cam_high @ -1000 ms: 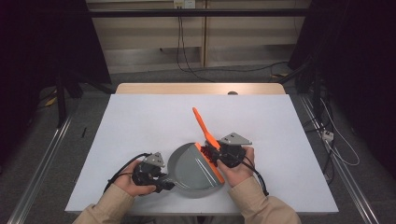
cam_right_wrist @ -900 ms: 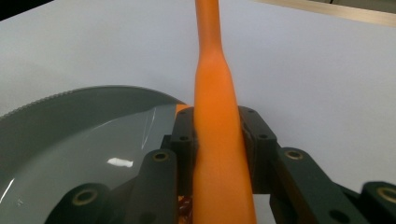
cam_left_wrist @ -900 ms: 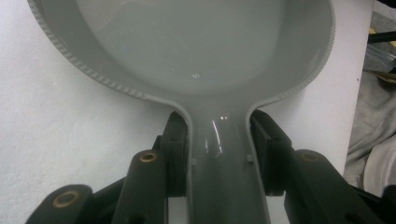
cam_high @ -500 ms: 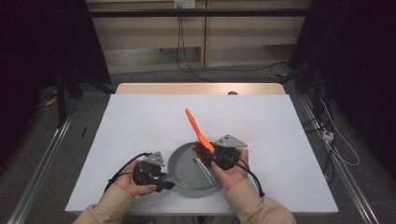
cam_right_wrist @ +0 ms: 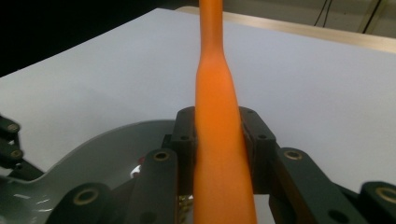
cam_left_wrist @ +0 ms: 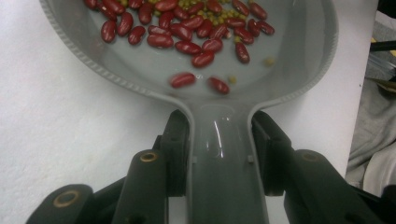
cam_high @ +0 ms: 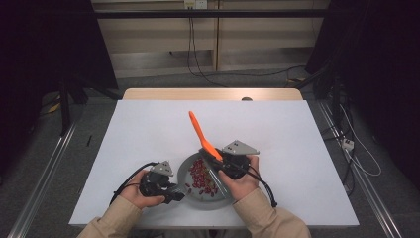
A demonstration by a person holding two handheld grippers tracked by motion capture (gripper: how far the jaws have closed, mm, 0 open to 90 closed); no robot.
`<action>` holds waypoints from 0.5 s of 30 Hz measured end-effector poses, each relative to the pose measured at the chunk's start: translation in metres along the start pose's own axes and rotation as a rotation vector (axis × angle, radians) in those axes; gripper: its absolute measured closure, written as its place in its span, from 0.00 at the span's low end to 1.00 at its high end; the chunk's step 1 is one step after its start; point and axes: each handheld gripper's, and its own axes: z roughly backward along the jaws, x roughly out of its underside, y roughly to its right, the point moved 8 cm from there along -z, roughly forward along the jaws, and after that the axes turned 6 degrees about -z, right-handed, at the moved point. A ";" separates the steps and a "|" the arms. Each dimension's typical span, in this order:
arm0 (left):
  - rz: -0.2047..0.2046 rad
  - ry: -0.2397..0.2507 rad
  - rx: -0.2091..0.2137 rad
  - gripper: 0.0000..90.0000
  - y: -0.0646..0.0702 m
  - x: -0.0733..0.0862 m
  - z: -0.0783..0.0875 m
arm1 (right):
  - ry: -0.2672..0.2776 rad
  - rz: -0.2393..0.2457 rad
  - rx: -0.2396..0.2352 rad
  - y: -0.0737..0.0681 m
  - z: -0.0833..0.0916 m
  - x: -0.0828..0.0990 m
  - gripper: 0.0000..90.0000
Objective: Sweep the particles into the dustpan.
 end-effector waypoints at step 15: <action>0.048 -0.014 -0.017 0.70 -0.007 0.018 0.016 | 0.018 0.012 0.094 0.042 -0.020 -0.013 0.79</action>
